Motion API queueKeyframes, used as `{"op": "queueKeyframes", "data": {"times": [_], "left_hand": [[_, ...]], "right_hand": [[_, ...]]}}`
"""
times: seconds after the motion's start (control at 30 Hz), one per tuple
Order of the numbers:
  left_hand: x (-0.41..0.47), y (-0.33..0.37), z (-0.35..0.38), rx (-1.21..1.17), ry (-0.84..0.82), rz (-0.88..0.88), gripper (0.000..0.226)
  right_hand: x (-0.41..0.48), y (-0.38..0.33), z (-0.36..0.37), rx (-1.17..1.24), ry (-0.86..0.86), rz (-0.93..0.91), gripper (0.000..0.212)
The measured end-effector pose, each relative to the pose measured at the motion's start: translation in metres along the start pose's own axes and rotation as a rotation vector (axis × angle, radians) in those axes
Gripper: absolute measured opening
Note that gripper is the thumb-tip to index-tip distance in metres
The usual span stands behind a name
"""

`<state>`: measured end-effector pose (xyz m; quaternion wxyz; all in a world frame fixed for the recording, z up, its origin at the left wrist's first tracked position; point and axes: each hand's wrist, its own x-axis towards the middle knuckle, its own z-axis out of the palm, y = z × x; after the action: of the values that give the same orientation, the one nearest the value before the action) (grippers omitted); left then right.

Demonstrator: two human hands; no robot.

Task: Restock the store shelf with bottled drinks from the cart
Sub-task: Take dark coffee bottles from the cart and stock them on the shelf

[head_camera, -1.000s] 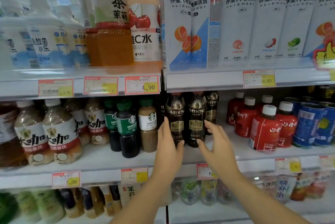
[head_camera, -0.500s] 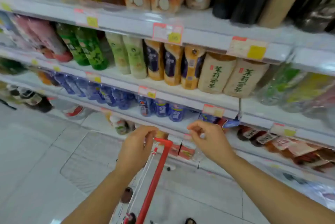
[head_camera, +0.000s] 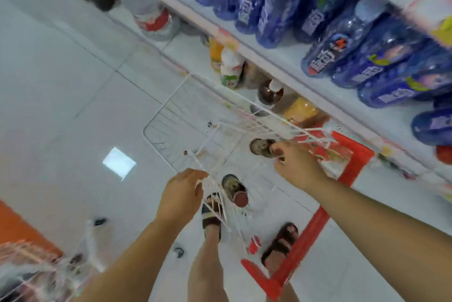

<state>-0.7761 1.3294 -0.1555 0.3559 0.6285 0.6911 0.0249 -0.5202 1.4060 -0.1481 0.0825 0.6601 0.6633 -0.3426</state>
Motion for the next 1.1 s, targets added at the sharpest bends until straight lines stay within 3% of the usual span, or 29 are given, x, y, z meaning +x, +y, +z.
{"op": "queueKeyframes", "data": {"times": [0.17,0.33,0.4,0.53,0.63,0.7,0.77,0.87,1.0,1.1], "left_hand": [[0.024,-0.04,0.033,0.106,-0.084,0.051,0.033],[0.032,-0.047,0.044,0.178,-0.006,0.121,0.031],[0.037,-0.044,0.05,0.231,-0.058,0.106,0.033],[0.054,-0.027,0.076,0.324,-0.299,0.184,0.04],[0.063,-0.009,0.102,0.273,-0.637,0.254,0.051],[0.065,0.002,0.114,0.411,-0.739,0.323,0.057],[0.064,0.011,0.124,0.537,-0.707,0.369,0.056],[0.063,0.018,0.13,0.546,-0.598,0.318,0.047],[0.061,0.031,0.108,0.393,-0.426,0.12,0.028],[0.049,0.06,0.073,0.28,-0.285,0.103,0.029]], "right_hand": [[0.059,0.011,0.046,-0.294,-0.157,0.084,0.053],[0.088,0.019,0.074,-0.391,-0.15,0.123,0.048],[0.094,0.021,0.076,-0.326,-0.117,0.119,0.045],[0.094,0.013,0.064,-0.117,-0.046,0.089,0.033],[0.077,0.005,0.049,-0.019,0.021,0.01,0.031],[0.061,0.005,0.04,0.036,0.046,-0.027,0.031],[0.045,0.008,0.031,0.066,0.059,-0.054,0.031],[0.027,0.014,0.018,0.099,0.08,-0.101,0.028],[0.002,0.02,0.0,0.157,0.107,-0.144,0.024],[-0.025,0.02,-0.027,0.207,0.178,-0.146,0.025]]}}
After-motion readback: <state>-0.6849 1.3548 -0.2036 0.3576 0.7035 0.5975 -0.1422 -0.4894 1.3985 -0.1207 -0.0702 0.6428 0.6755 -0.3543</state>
